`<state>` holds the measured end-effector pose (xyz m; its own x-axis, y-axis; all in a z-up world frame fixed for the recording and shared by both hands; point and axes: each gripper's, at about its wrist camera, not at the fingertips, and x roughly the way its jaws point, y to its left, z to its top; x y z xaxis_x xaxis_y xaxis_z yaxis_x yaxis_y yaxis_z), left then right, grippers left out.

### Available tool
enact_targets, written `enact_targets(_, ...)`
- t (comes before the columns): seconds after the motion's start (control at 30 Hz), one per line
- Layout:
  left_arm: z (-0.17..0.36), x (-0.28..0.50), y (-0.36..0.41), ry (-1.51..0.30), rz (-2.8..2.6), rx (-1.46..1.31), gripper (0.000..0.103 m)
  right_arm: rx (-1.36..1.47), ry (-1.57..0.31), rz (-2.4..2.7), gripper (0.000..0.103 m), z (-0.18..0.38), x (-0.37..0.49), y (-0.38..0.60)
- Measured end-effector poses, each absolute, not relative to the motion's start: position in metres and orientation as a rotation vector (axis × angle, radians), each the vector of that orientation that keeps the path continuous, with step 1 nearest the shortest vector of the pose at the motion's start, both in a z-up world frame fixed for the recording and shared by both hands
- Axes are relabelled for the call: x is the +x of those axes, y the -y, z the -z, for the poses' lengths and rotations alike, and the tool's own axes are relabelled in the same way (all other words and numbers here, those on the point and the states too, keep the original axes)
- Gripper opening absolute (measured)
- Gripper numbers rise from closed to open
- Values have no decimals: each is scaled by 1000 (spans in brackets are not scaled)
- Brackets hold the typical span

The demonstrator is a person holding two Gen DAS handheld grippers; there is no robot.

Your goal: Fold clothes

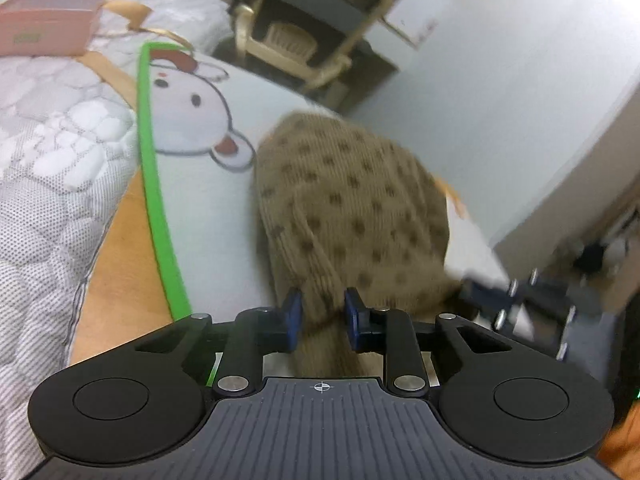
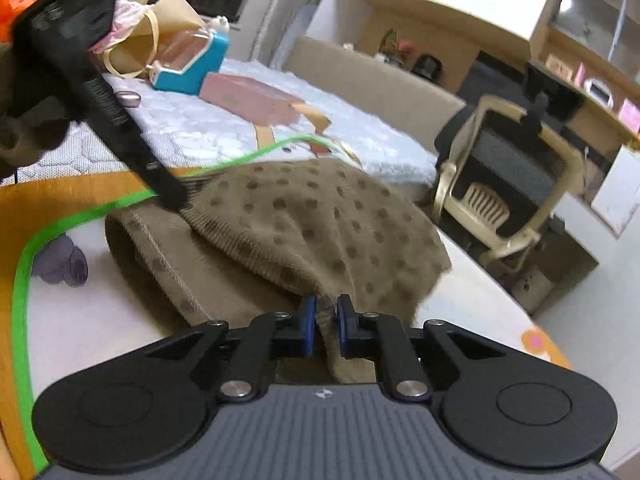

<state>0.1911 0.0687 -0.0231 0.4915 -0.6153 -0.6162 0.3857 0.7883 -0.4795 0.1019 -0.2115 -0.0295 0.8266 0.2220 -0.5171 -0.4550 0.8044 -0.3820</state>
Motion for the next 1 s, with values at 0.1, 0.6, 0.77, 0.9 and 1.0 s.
enact_targets(0.1, 21, 177, -65, -865, 641, -198, 31, -520, -551, -361, 11, 41, 101, 224)
enact_targets(0.6, 24, 214, 0, -731, 717, -190, 59, 186, -524, -496, 56, -37, 206, 273)
enact_targets(0.77, 23, 210, 1, -717, 746, -167, 68, 90, -662, -510, 56, -4, 279, 227)
enact_targets(0.9, 22, 211, -3, -716, 742, -180, 68, 115, -730, -471, 63, 24, 310, 222)
enact_targets(1.0, 23, 211, -3, -719, 751, -184, 70, 150, -704, -472, 62, 18, 310, 231)
